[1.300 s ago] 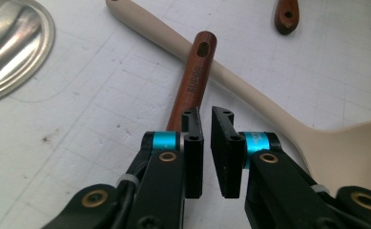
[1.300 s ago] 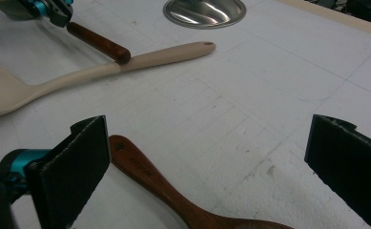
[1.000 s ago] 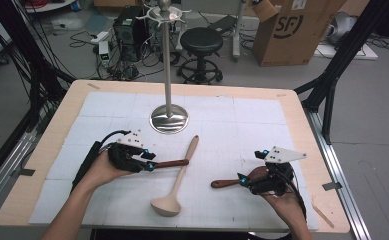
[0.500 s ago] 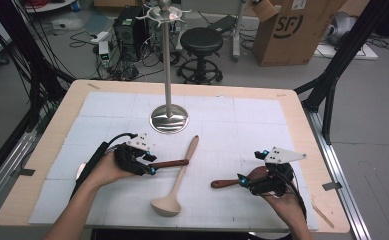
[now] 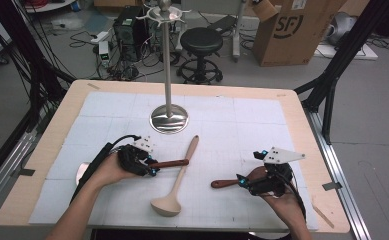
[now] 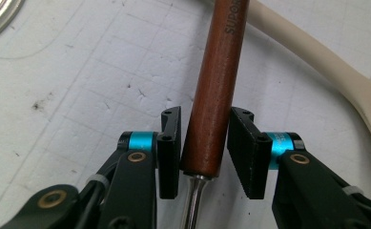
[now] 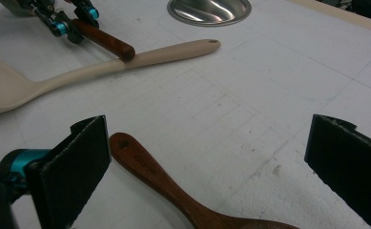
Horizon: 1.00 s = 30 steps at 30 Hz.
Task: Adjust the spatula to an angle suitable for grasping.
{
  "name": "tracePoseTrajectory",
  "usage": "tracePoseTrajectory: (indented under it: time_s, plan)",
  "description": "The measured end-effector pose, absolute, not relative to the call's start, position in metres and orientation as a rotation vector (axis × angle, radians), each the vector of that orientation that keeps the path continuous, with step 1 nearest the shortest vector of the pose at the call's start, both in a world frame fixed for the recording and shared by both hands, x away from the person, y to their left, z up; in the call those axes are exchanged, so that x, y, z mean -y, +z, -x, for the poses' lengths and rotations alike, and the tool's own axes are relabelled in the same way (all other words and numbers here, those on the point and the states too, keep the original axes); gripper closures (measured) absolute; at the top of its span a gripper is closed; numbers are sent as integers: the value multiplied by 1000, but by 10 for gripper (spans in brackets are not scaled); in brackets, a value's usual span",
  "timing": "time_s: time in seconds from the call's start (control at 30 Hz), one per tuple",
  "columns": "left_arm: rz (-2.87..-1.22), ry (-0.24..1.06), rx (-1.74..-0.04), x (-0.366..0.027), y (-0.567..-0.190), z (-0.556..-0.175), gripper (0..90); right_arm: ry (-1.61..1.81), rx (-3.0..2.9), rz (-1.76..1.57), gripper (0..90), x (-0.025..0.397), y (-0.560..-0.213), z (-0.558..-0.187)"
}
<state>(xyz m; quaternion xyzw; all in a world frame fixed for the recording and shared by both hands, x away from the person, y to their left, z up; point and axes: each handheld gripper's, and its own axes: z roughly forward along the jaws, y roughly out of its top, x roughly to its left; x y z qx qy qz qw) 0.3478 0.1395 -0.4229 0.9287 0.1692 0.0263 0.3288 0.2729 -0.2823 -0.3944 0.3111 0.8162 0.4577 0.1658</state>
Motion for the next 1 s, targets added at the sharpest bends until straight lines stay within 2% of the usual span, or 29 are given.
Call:
tracePoseTrajectory:
  time_s: [0.53,1.0]
  plan:
    - [-2446,104,-419,-137,-420,-345,689,1313,-2346,-881,3,273,-396,-275]
    - [-2328,107,-438,-143,-404,-340,722,1350,-2352,-886,3,265,-395,-277]
